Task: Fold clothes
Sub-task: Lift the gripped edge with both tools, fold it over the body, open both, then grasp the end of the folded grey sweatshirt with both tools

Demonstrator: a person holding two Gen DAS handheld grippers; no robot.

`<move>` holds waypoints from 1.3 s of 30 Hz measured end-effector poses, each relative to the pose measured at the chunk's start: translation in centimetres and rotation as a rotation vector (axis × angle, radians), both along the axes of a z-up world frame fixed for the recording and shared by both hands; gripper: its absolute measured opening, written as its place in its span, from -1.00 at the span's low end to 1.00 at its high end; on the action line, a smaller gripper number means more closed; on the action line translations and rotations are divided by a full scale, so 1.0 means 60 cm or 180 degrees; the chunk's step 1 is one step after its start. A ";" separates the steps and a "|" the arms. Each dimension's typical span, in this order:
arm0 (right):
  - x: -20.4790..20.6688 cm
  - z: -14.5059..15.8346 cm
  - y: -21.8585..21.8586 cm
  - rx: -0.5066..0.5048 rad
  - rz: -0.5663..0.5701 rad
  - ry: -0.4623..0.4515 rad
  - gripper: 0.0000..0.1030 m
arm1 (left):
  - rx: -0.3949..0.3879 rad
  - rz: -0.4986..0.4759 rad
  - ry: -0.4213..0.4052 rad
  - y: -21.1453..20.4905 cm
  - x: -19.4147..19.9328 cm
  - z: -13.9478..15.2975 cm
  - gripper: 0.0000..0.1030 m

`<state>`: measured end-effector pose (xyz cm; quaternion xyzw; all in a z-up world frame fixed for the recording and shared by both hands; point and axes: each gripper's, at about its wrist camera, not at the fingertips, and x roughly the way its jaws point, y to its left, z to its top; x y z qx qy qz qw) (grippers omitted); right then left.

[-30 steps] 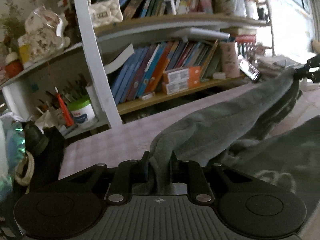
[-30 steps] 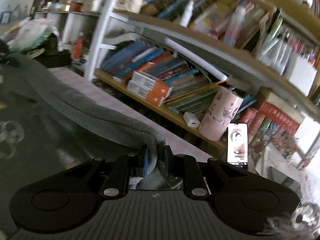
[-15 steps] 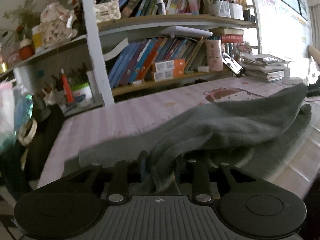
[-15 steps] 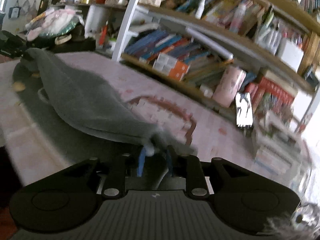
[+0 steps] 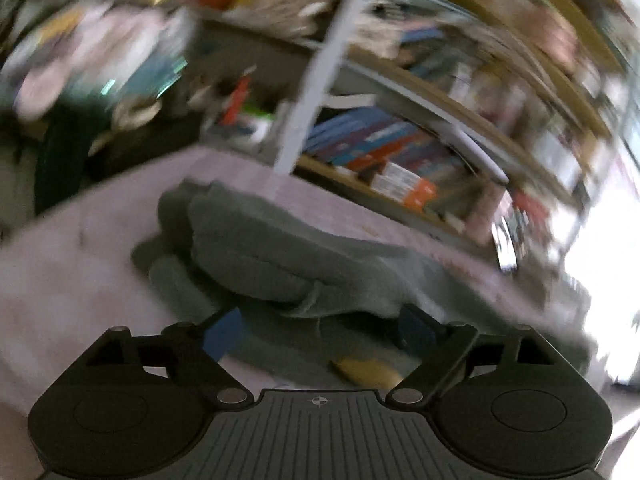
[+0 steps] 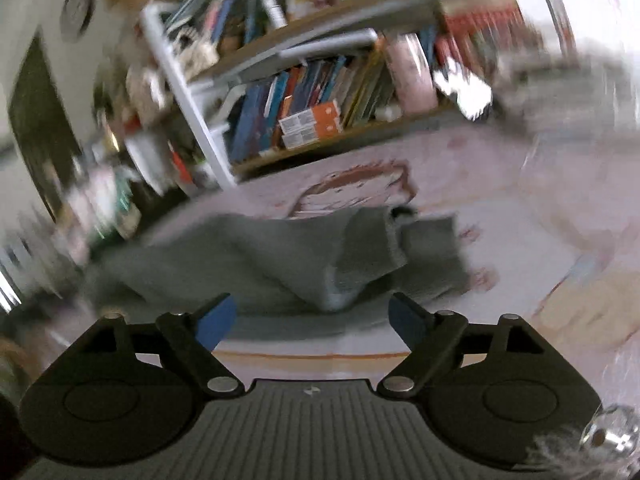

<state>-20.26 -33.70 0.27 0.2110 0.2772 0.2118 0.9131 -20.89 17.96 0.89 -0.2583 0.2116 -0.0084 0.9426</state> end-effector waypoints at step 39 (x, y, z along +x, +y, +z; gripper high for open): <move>0.115 -0.076 -0.038 0.1054 -0.0676 0.0721 -0.73 | -0.1349 0.0546 -0.0115 0.109 0.042 -0.088 -0.86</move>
